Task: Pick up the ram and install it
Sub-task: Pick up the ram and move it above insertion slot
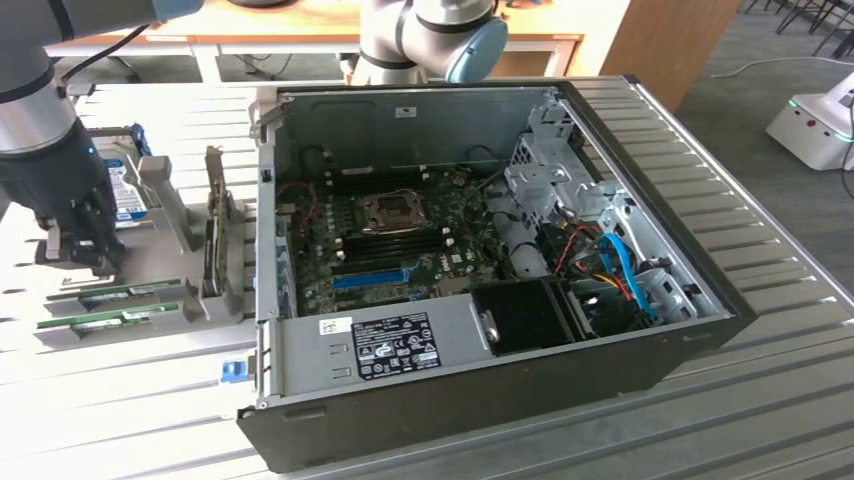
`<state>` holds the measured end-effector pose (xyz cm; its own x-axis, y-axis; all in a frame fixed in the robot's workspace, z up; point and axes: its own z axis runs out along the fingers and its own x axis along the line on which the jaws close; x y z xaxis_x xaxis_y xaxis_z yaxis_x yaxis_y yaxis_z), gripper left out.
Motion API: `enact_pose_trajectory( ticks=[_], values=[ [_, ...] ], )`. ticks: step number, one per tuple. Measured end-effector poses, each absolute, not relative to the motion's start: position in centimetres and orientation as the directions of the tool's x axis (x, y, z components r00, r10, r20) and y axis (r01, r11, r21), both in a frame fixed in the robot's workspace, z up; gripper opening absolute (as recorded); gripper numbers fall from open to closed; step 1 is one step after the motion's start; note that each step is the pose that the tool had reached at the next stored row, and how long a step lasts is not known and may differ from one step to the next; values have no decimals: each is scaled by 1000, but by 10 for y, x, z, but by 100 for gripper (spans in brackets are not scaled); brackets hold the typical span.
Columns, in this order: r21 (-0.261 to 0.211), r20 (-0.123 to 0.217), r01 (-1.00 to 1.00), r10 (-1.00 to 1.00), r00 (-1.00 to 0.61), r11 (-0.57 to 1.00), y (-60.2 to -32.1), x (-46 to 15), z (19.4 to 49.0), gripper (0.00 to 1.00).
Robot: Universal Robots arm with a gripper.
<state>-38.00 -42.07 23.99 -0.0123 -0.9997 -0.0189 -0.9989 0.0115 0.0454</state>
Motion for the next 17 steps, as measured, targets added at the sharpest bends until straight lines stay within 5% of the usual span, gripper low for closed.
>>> enact_pose_trajectory(
  ticks=[17],
  values=[
    [45,-19,-999,-1000,-12,12,-441,-386,240,31]
  ],
)
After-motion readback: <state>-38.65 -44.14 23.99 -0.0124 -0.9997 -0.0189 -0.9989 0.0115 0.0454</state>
